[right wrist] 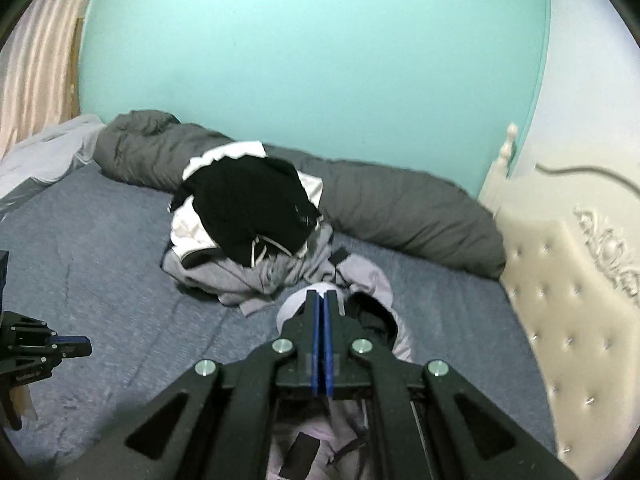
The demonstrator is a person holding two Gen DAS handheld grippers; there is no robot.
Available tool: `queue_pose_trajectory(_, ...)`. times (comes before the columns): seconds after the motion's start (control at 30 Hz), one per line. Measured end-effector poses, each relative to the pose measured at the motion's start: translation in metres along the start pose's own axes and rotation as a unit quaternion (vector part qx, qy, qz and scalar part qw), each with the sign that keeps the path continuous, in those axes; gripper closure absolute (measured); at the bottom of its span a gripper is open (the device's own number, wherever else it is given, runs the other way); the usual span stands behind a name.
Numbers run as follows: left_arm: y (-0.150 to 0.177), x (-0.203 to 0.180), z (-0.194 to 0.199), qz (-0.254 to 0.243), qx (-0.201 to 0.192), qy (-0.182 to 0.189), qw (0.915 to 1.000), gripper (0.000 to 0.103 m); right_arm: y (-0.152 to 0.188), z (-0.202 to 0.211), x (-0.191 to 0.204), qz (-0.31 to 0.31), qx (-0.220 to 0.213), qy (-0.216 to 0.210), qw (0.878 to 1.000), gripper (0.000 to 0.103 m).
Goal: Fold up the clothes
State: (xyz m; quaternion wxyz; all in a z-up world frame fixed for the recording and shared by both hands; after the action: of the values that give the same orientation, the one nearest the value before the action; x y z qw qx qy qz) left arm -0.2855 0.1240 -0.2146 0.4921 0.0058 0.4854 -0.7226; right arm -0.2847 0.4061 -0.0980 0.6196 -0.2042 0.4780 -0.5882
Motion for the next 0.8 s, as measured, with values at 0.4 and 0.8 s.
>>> queue_pose_trajectory(0.4, 0.059, -0.018, -0.041, 0.04, 0.04, 0.013, 0.9983, 0.103, 0.012, 0.082, 0.015, 0.007, -0.026, -0.033, 0.999, 0.103)
queue_pose_trajectory(0.8, 0.071, 0.01, -0.085, 0.071, 0.049, -0.005, 0.9963, 0.103, 0.092, 0.011, 0.031, 0.009, 0.091, -0.091, 0.992, 0.103)
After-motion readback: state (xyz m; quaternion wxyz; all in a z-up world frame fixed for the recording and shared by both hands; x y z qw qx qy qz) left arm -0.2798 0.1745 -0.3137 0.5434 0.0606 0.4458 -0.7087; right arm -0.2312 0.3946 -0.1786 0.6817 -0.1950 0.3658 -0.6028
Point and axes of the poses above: each gripper's, at about its wrist camera, not at the fingertips, and z roughly against the way its jaws point, x to its left, y to its underside, the point moved 2 cm from there along -z, roughly the way its jaws point, and after that the axes turned 14 degrees about y, right-handed, at the moved point
